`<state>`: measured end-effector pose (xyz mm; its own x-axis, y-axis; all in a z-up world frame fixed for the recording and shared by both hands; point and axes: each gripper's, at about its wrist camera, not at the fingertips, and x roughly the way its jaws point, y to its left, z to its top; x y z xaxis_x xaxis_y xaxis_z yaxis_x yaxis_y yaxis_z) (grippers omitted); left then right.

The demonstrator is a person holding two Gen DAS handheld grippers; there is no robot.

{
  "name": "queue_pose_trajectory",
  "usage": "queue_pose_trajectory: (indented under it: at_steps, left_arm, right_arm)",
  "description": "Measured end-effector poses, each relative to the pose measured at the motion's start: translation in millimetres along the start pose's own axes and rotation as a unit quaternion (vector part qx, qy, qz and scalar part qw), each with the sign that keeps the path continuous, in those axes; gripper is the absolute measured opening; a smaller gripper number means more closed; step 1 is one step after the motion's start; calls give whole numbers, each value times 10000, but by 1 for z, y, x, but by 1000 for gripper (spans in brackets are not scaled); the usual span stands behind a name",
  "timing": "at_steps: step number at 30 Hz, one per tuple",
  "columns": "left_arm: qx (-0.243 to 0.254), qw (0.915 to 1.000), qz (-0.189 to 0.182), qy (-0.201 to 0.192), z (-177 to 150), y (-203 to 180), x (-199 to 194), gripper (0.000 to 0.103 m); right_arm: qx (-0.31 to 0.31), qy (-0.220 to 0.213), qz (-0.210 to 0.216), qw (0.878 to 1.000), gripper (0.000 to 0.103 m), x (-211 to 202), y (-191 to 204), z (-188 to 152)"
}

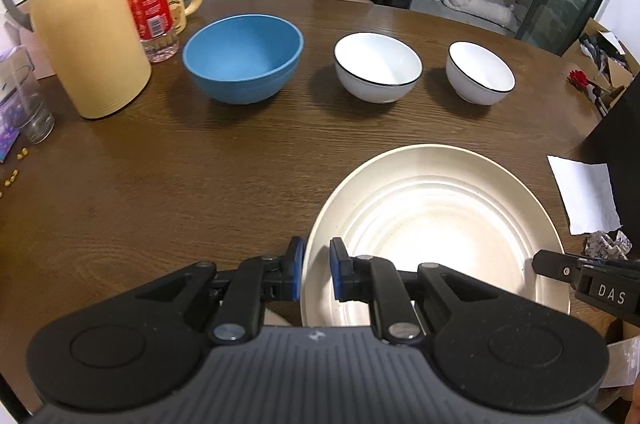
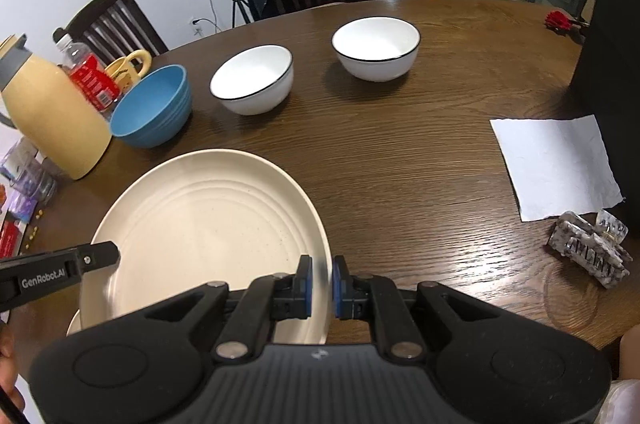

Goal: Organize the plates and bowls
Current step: 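Lift the cream plate with both grippers and carry it toward the plate stack, then lower the held plate onto the stacked cream plates with both grippers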

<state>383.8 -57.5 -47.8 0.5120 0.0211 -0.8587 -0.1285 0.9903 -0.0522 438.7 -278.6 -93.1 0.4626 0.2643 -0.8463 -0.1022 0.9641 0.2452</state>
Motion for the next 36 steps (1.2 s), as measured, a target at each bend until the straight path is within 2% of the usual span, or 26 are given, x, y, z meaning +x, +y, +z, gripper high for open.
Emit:
queue_pose_trajectory:
  at_steps: [36]
  left_arm:
    - [-412, 9987, 268, -103, -54, 76, -50, 14]
  right_arm:
    - [-466, 35, 177, 9988, 10, -21, 86, -46]
